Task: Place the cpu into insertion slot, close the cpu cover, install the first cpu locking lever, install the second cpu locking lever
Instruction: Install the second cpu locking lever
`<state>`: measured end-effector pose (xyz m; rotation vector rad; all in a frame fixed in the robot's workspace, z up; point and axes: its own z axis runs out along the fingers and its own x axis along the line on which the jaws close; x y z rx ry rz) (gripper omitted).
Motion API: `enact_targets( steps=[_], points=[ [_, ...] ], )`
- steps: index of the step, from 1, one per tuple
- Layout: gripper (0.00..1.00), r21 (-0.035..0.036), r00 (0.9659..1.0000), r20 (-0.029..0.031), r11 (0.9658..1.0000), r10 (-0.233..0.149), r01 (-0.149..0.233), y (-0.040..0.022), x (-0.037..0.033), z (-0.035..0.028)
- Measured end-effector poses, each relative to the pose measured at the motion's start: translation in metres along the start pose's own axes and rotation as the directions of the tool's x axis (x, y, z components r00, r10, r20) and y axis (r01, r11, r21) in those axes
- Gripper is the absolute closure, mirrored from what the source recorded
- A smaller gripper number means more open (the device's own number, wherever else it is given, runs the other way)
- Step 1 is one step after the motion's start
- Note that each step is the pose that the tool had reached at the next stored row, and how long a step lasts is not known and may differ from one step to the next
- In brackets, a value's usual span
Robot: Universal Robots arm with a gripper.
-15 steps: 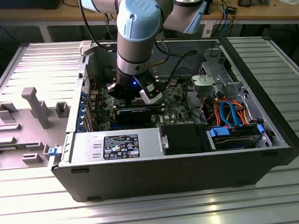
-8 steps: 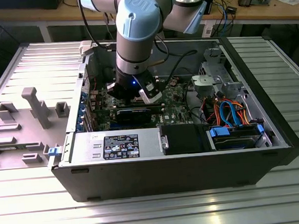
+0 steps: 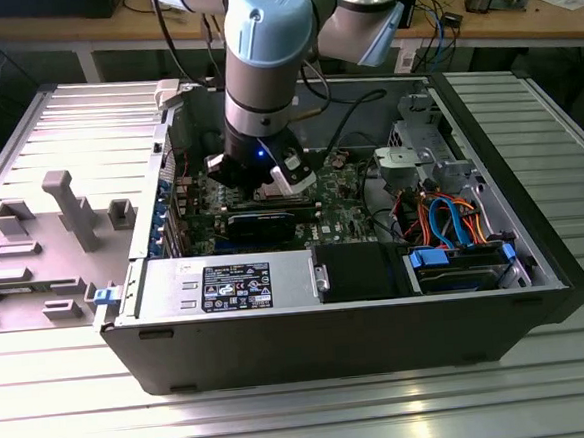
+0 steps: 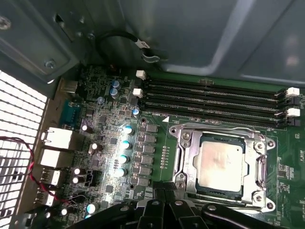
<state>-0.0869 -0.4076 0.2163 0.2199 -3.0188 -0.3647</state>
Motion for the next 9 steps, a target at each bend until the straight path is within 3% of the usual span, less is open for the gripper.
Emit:
enact_targets(
  steps=[2,9],
  points=[
    [0.89,-0.0001,1.0,0.0,1.0,0.0,0.0,0.001,0.0003,-0.0037],
    [0.89,-0.0001,1.0,0.0001,1.0,0.0,0.0,0.0011,0.0004,-0.0043]
  ],
)
